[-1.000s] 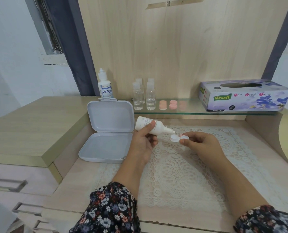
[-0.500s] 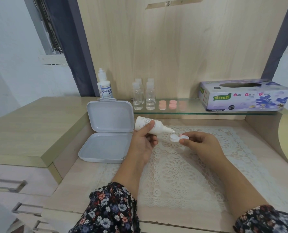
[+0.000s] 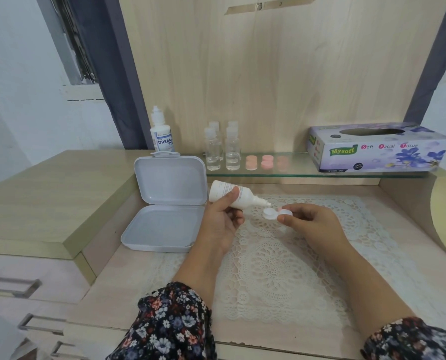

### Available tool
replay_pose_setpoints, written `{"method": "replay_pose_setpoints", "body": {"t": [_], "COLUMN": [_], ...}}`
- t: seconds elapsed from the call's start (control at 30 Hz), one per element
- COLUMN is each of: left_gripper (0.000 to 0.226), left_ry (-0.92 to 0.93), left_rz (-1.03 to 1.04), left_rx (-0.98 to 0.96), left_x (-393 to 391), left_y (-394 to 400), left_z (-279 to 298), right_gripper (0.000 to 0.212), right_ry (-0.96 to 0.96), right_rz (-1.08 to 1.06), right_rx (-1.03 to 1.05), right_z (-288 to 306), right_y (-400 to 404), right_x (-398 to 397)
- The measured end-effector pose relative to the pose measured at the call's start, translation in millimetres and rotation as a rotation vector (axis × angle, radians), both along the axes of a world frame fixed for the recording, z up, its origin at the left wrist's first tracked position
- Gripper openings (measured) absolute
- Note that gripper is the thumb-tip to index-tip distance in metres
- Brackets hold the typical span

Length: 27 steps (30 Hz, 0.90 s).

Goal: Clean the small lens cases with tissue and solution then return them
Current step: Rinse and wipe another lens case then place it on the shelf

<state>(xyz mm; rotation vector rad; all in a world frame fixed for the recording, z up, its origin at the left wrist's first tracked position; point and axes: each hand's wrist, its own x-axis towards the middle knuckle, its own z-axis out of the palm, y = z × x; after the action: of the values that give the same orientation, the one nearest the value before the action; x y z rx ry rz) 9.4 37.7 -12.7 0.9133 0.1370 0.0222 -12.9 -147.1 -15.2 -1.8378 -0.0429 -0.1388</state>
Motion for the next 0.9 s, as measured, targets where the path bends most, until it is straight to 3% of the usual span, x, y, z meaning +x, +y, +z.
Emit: {"method": "replay_pose_setpoints", "body": {"t": [0.33,0.9], "left_gripper": [0.016,0.014], "left_ry": [0.008,0.014], "left_rz": [-0.003,0.016], "left_rx": [0.020,0.020], "left_x": [-1.3,-1.5], "left_y": [0.0,-0.5], "left_z": [1.1,2.1], "right_gripper": [0.013,0.011], "right_ry": [-0.001,0.000], "right_rz": [-0.003,-0.006], "right_rx": [-0.002,0.006], "right_z": [-0.2,0.9], "right_y": [0.0,0.0], "right_x": [0.1,-0.1]}}
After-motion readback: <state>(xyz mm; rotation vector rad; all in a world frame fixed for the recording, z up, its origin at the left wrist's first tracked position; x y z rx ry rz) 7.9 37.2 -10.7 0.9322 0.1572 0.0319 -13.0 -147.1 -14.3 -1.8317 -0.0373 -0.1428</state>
